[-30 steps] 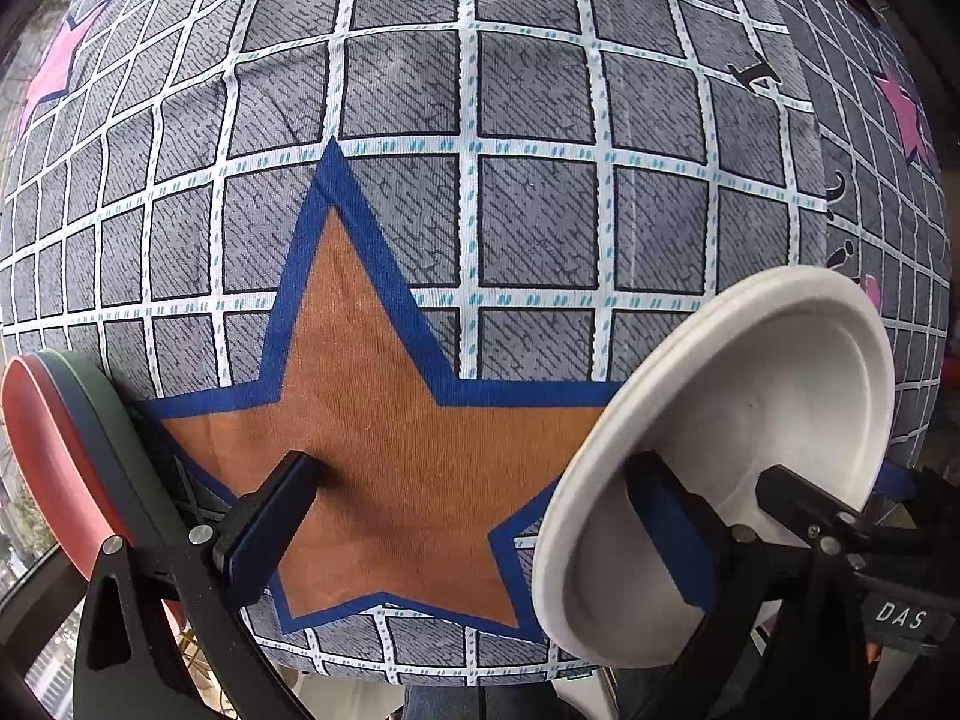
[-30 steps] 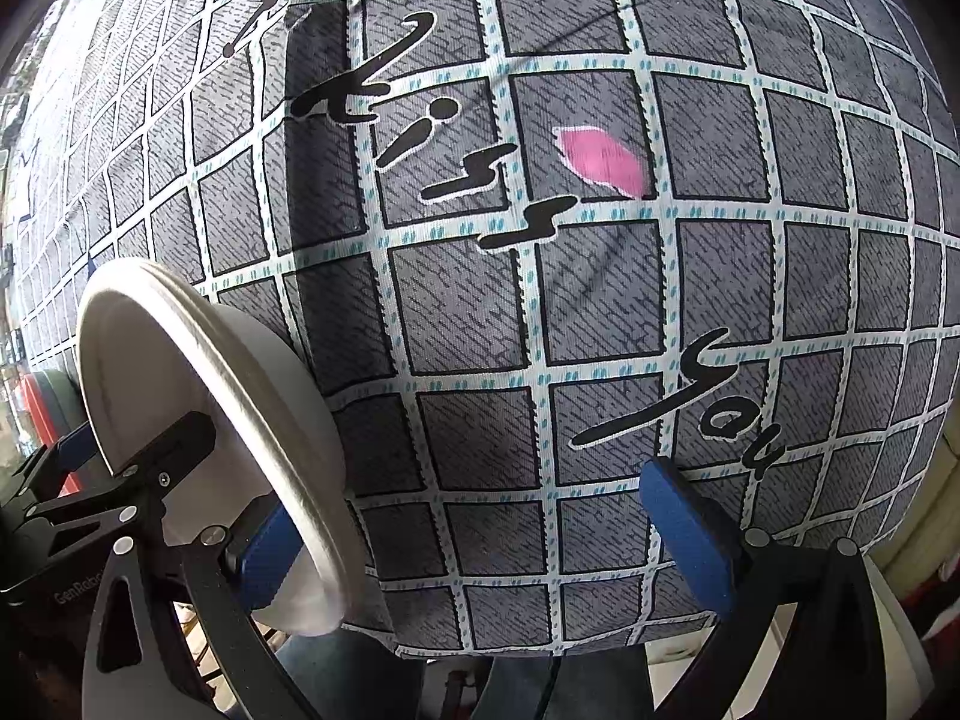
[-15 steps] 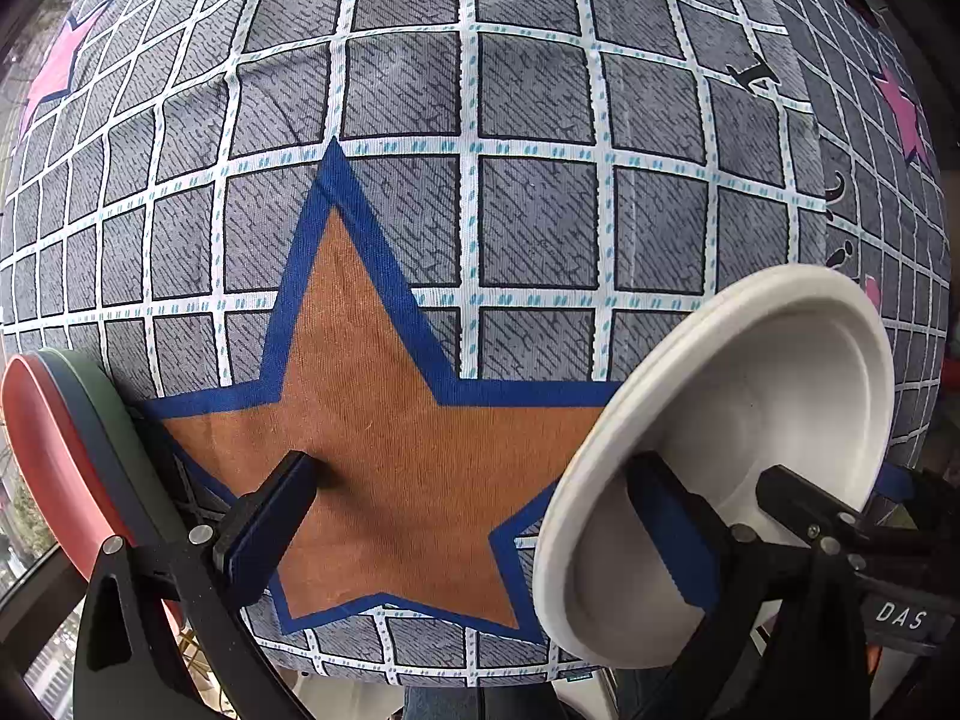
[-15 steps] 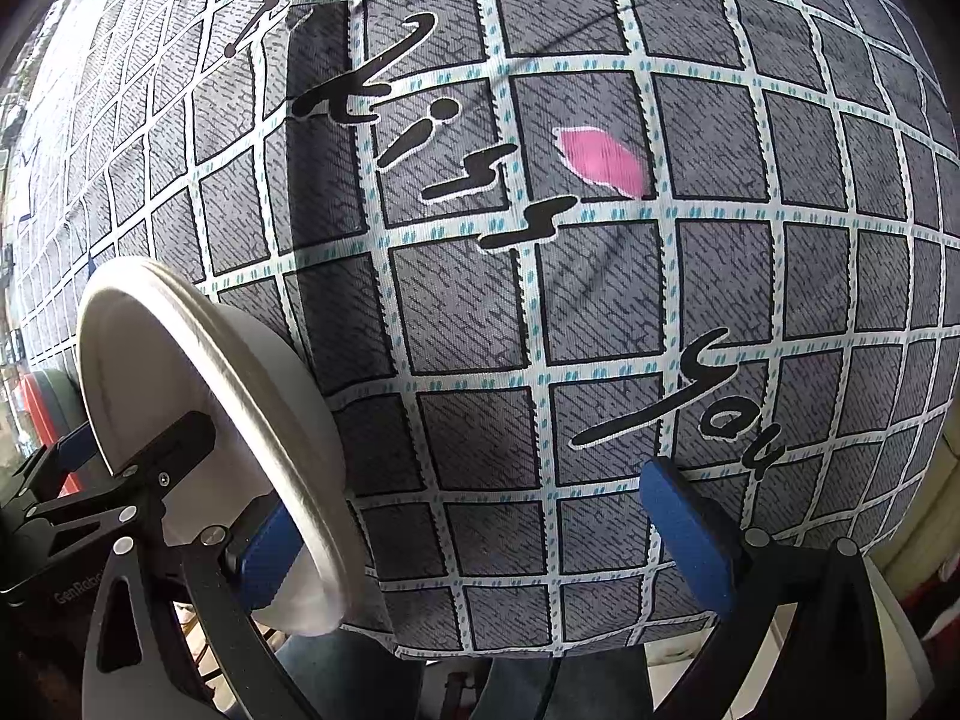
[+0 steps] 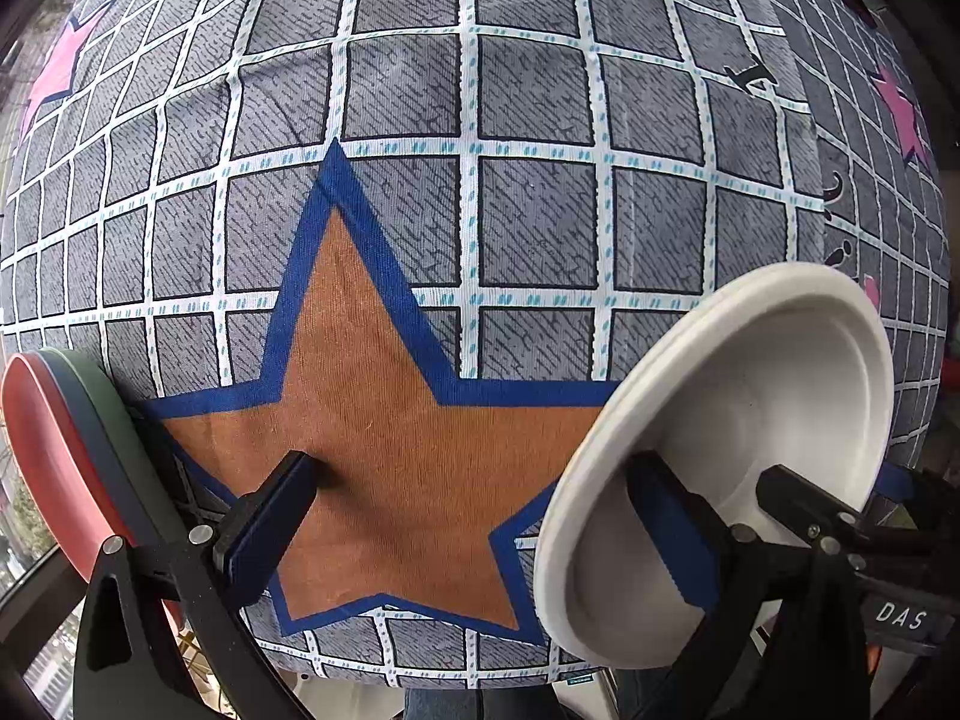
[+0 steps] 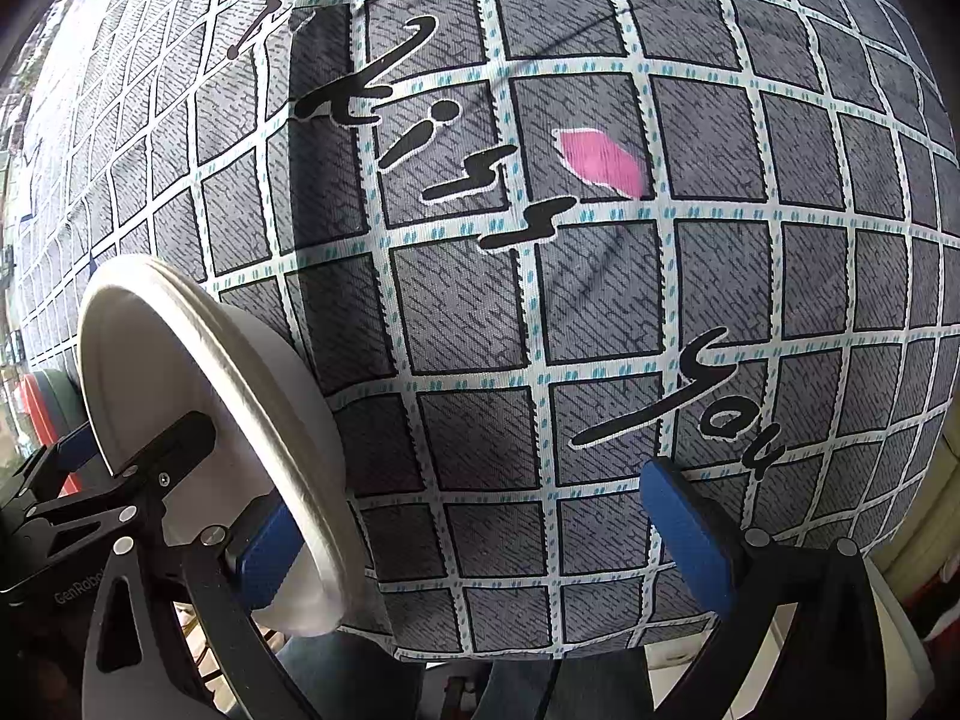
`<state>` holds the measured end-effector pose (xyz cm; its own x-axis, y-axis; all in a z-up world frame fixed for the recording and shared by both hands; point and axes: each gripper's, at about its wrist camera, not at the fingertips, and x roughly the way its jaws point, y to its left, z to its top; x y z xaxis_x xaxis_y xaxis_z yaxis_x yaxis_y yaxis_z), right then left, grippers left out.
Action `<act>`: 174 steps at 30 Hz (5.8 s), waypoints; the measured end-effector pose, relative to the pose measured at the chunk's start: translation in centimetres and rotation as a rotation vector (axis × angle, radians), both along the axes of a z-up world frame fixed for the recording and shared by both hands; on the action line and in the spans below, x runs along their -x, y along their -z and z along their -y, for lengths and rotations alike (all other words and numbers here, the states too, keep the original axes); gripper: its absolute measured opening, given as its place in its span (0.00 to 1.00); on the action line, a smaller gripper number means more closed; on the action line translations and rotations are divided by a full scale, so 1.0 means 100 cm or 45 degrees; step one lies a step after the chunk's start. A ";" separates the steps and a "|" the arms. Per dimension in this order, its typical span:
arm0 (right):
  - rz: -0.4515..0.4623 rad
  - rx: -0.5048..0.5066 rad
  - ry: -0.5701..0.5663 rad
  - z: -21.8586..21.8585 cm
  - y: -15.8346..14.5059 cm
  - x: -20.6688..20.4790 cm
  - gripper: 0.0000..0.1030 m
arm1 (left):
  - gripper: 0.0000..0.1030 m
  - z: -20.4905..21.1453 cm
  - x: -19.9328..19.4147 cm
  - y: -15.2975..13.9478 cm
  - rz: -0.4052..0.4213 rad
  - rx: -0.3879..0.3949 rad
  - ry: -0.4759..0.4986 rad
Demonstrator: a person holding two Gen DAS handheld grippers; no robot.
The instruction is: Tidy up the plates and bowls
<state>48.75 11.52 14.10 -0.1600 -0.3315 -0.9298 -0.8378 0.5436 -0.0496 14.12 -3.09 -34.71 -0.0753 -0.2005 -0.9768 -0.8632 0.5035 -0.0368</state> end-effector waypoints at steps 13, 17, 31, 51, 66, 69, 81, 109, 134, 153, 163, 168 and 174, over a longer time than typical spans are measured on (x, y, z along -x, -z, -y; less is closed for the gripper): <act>0.004 -0.007 0.011 0.010 -0.005 0.005 1.00 | 1.00 0.002 0.001 -0.004 -0.001 -0.005 -0.004; -0.008 0.011 0.033 0.015 -0.005 0.006 1.00 | 1.00 0.002 0.004 -0.003 -0.035 0.034 -0.041; -0.157 -0.037 -0.039 0.000 -0.027 0.039 0.24 | 0.37 0.028 -0.023 -0.025 0.077 0.092 0.175; -0.159 -0.037 -0.189 -0.036 -0.059 0.076 0.24 | 0.37 0.012 0.003 -0.049 0.121 0.053 0.146; -0.108 -0.115 -0.268 -0.127 -0.100 0.072 0.24 | 0.37 -0.083 0.030 -0.115 0.193 -0.053 0.077; -0.100 -0.137 -0.302 -0.152 -0.111 0.078 0.24 | 0.37 -0.105 0.045 -0.133 0.215 -0.088 0.038; -0.104 -0.190 -0.527 -0.243 -0.135 0.129 0.24 | 0.37 -0.175 0.137 -0.170 0.247 -0.189 -0.181; -0.256 -0.079 -0.997 -0.348 -0.050 0.224 0.25 | 0.50 -0.164 0.285 -0.139 0.038 -0.267 -0.583; -0.048 -0.405 -1.026 -0.370 -0.172 0.202 0.99 | 1.00 -0.135 0.267 -0.224 0.019 -0.564 -0.388; -0.012 -0.451 -0.981 -0.342 -0.198 0.209 0.99 | 1.00 -0.131 0.264 -0.250 0.035 -0.621 -0.434; -0.013 -0.448 -0.962 -0.335 -0.200 0.207 0.99 | 1.00 -0.130 0.261 -0.255 0.036 -0.646 -0.415; -0.014 -0.447 -0.963 -0.337 -0.200 0.207 0.99 | 1.00 -0.131 0.261 -0.255 0.037 -0.646 -0.413; -0.014 -0.447 -0.966 -0.339 -0.200 0.207 0.99 | 1.00 -0.131 0.261 -0.255 0.037 -0.646 -0.411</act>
